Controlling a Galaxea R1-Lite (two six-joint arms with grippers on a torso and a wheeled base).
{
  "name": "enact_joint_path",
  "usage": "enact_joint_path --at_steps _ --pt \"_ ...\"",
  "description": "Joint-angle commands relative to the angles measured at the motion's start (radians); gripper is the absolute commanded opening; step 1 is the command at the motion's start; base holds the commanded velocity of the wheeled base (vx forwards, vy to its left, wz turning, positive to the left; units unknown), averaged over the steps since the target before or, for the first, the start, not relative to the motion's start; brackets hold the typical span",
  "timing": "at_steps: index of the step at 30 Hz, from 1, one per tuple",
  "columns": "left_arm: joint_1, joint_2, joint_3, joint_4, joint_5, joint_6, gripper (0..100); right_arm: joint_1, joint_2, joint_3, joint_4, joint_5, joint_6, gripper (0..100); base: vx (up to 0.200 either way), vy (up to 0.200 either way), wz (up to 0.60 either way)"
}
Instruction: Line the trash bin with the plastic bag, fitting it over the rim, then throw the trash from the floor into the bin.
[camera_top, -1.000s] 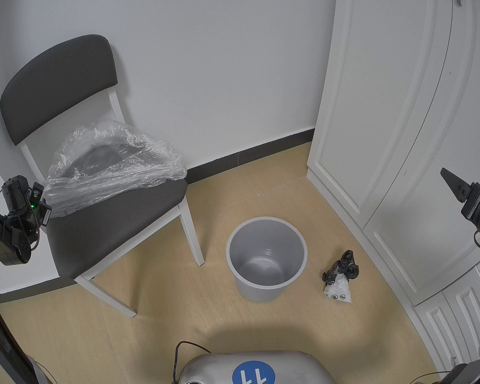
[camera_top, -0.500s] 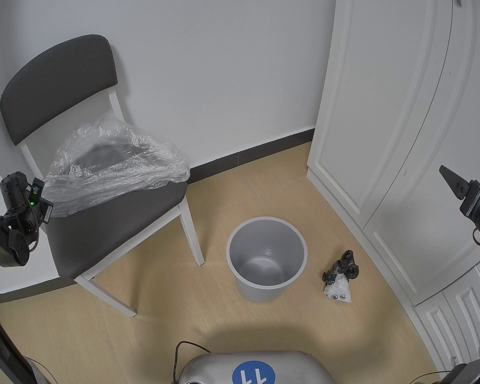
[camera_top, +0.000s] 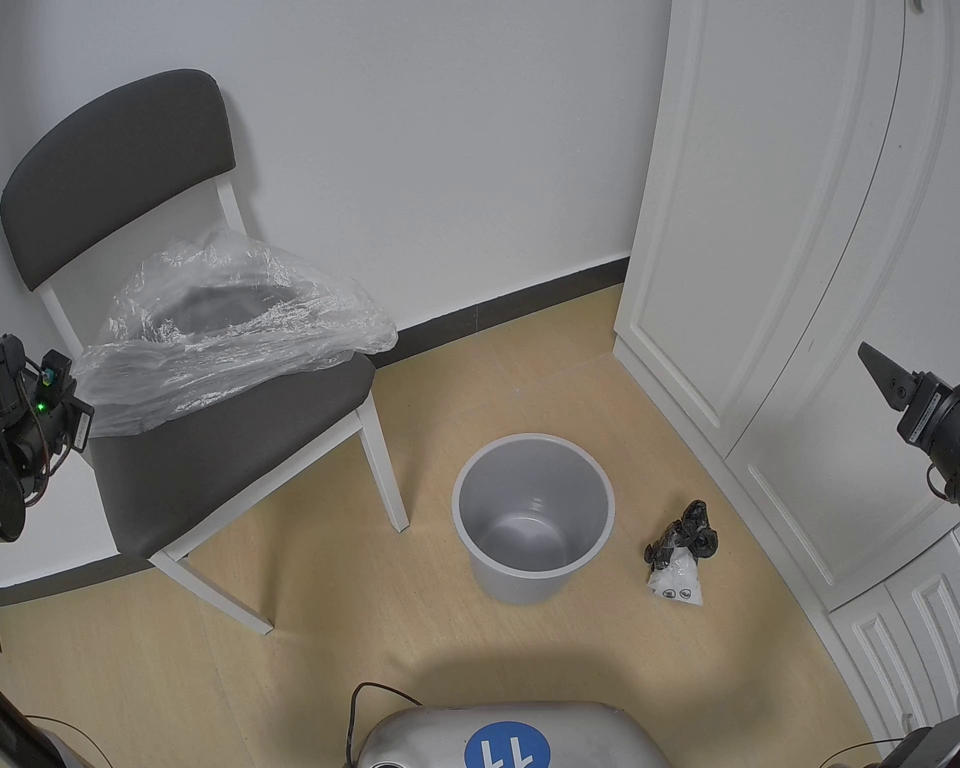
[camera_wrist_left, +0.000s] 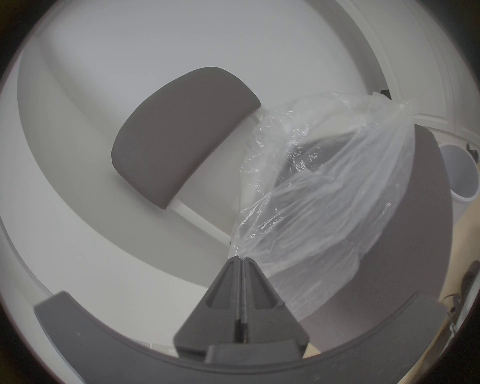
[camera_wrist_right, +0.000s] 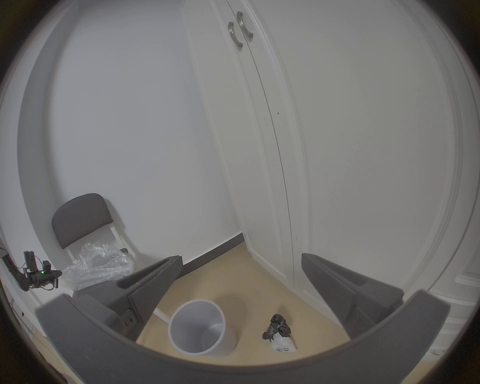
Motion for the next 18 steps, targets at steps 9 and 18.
enact_joint_path --at_steps 9,18 --pt "-0.001 -0.141 0.110 0.101 -0.063 -0.037 0 0.038 0.008 0.023 0.000 0.001 -0.003 100 0.000 0.000 0.00" --pt "-0.006 -0.232 0.177 0.190 -0.167 -0.075 0 0.082 0.011 0.038 0.002 -0.001 -0.001 100 0.000 0.000 0.00"
